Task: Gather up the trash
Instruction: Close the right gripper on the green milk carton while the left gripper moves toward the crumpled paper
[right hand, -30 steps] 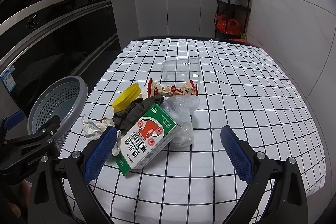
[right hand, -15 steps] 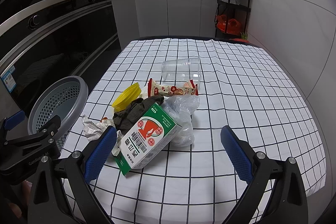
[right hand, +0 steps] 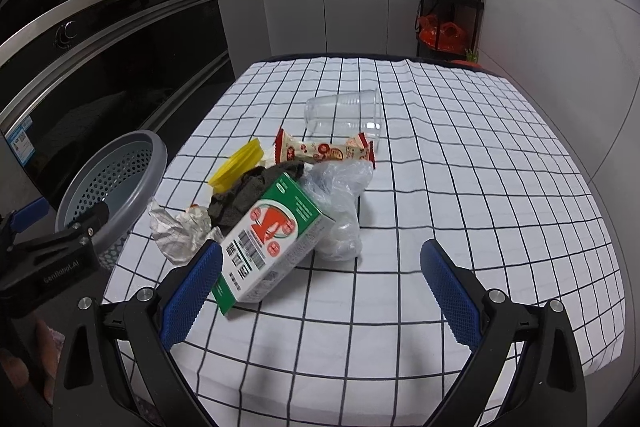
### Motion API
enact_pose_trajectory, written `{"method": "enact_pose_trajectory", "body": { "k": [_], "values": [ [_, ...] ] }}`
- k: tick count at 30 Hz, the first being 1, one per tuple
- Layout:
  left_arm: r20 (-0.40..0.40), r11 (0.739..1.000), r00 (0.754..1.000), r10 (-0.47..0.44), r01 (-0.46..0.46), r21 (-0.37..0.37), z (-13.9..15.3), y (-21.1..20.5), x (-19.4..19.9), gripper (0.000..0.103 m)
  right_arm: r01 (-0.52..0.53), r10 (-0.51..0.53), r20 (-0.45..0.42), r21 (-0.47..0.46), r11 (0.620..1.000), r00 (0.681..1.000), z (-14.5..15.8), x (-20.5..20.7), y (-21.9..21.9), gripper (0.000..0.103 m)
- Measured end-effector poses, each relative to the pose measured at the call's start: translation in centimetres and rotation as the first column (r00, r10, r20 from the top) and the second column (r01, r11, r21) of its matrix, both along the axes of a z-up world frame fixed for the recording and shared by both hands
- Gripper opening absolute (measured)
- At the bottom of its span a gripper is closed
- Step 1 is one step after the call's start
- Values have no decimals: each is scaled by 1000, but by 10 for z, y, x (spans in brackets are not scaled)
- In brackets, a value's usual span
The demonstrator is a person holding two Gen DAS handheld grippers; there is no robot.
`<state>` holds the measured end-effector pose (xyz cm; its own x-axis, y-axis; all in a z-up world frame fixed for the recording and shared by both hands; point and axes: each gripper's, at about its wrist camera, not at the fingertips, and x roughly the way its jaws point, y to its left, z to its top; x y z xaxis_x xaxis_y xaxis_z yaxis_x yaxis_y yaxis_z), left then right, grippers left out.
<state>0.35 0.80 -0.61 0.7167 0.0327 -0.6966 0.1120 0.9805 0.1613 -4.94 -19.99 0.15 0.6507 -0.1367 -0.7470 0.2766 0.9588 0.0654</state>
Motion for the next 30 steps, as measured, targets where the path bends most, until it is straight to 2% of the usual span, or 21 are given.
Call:
{"method": "enact_pose_trajectory", "body": {
  "k": [8,12,18,30],
  "values": [
    [-7,1000,1000,0,0,-5,-5,-1,2,97,-25,26,-13,47,999,1000,-12,-2,-4,95],
    [-10,1000,1000,6,-6,1,-8,1,4,97,-25,30,-36,114,993,999,-22,5,-1,95],
    [-16,1000,1000,6,-6,-1,-9,6,5,97,41,-24,-79,220,975,997,-42,19,4,95],
    [-14,1000,1000,4,-4,-7,-9,9,4,97,151,-131,-103,214,965,986,-48,45,15,95]
  ]
}}
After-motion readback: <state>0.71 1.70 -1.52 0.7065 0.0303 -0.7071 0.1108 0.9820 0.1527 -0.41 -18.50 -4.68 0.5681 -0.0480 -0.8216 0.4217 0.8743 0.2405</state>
